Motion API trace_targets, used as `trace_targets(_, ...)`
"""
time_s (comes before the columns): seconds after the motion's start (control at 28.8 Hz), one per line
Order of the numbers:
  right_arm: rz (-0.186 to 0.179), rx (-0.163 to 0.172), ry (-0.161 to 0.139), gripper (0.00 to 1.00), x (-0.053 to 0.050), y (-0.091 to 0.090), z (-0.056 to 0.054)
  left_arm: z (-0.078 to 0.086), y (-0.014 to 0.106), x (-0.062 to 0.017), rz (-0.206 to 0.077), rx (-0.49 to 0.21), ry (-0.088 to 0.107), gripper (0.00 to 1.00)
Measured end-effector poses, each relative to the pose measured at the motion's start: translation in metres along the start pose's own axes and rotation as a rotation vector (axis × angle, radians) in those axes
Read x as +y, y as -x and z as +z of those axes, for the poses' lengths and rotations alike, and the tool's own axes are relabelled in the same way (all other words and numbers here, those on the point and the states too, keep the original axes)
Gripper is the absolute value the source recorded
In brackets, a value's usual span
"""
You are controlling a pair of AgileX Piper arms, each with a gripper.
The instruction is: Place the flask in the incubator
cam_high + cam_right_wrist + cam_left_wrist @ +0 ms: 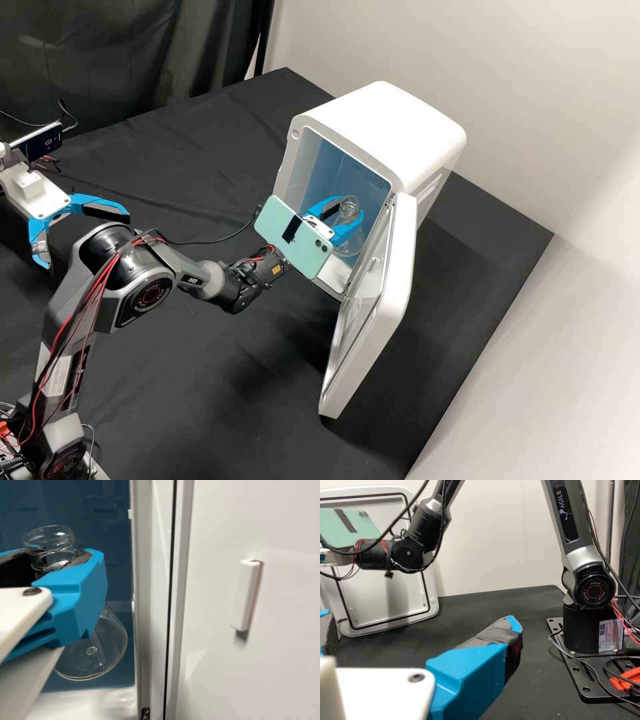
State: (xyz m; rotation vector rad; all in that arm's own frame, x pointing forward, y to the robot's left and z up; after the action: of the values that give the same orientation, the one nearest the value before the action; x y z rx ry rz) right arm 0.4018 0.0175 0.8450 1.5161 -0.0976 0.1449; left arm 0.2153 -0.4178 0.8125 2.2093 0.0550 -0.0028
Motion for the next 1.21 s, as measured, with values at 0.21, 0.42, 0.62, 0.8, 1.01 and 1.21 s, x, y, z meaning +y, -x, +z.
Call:
trace_targets(0.21,0.008,-0.001,0.019,0.00,-0.001,-0.013,0.001,0.000,0.000,0.0000,0.000,0.002,0.001,1.00)
trace_targets(0.42,0.000,-0.006,0.019,0.00,-0.004,-0.024,0.003,0.000,0.000,0.0000,0.001,0.003,0.001,1.00)
trace_targets(0.62,-0.024,-0.013,0.018,0.00,-0.012,-0.034,0.004,0.000,0.000,0.0000,0.001,0.003,0.001,1.00)
trace_targets(0.8,-0.036,-0.010,0.014,0.00,-0.016,-0.038,0.002,0.000,0.000,0.0000,0.001,0.003,0.001,1.00)
trace_targets(1.01,-0.049,-0.021,0.006,0.00,-0.022,-0.044,0.007,0.000,0.000,0.0000,0.001,0.003,0.001,1.00)
trace_targets(1.21,-0.082,-0.052,-0.011,0.00,-0.035,-0.050,0.018,0.000,0.000,0.0000,0.001,0.003,0.001,1.00)
